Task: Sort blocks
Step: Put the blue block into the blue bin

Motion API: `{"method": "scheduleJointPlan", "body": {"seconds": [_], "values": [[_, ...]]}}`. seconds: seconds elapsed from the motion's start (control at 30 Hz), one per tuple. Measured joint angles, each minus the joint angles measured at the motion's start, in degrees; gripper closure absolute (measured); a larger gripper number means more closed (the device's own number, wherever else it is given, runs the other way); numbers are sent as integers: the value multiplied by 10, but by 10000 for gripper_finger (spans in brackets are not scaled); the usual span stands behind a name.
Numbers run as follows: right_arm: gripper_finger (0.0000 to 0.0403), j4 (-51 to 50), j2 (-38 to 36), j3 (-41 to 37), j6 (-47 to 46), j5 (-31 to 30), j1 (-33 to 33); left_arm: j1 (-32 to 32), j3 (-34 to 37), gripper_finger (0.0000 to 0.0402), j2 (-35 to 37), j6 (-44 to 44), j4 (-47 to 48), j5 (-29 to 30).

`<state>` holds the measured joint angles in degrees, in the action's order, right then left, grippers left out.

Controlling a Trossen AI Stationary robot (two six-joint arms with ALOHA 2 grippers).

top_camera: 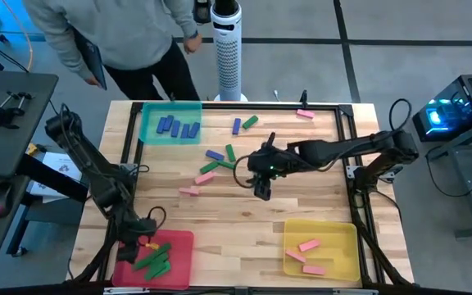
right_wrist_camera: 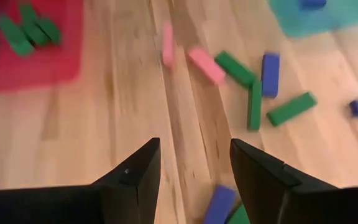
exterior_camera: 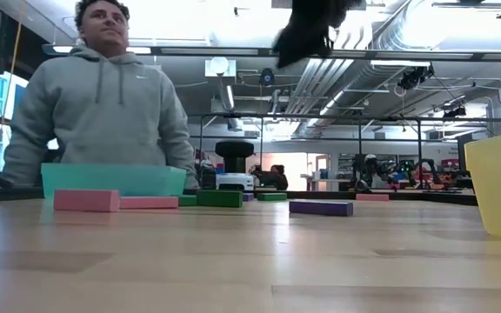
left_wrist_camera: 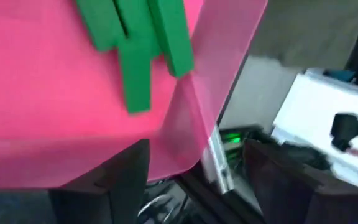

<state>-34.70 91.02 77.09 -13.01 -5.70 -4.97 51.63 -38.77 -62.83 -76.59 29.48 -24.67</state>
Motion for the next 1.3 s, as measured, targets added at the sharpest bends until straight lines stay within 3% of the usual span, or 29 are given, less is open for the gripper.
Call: {"method": "scheduleJointPlan", "body": {"seconds": [0.13, 0.3, 0.43, 0.53, 0.87, 1.3], "values": [[234, 42, 2, -93, -48, 10, 4, -6, 0, 157, 33, -12, -8, 98], [234, 78, 2, -187, -111, 53, -12, -26, 0, 166, 75, 13, -29, 303], [234, 104, 2, -243, -158, 53, -36, -55, 0, 168, 101, 78, -34, 468], [234, 138, 2, -262, -200, 53, -51, -76, 0, 167, 113, 95, -45, 541], [234, 195, 1, -264, -199, 17, -60, -97, 0, 167, 118, 143, -45, 553], [234, 196, 1, -264, -239, 20, -64, -97, 0, 167, 118, 156, -44, 553]]}}
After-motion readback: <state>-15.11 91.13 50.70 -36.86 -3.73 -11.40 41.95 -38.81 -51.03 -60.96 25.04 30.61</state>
